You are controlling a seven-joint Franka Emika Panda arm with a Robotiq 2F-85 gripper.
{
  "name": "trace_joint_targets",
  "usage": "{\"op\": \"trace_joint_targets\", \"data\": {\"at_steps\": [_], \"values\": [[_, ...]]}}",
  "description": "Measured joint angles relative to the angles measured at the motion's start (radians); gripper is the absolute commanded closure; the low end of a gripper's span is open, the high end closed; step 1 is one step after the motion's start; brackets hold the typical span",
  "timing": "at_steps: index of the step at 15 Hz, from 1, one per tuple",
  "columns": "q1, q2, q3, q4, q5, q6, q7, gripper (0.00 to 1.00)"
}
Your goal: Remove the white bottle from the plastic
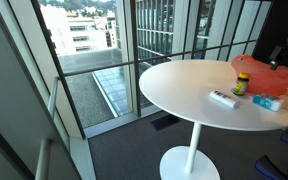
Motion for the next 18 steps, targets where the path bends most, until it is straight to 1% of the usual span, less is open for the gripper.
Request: {"op": "trace_joint_targets", "data": {"at_steps": [2, 5, 10, 18], "values": [[0.0, 0.026, 0.001, 0.002, 0.0, 0.023, -0.001, 0.0], [-0.01, 0.068, -0.005, 0.008, 0.0, 0.026, -0.001, 0.0], [-0.048, 0.115, -0.049, 0.019, 0.0, 0.026, -0.001, 0.0], [-0.108, 0.125, -0.124, 0.044, -0.001, 0.025, 0.0, 0.0]]}}
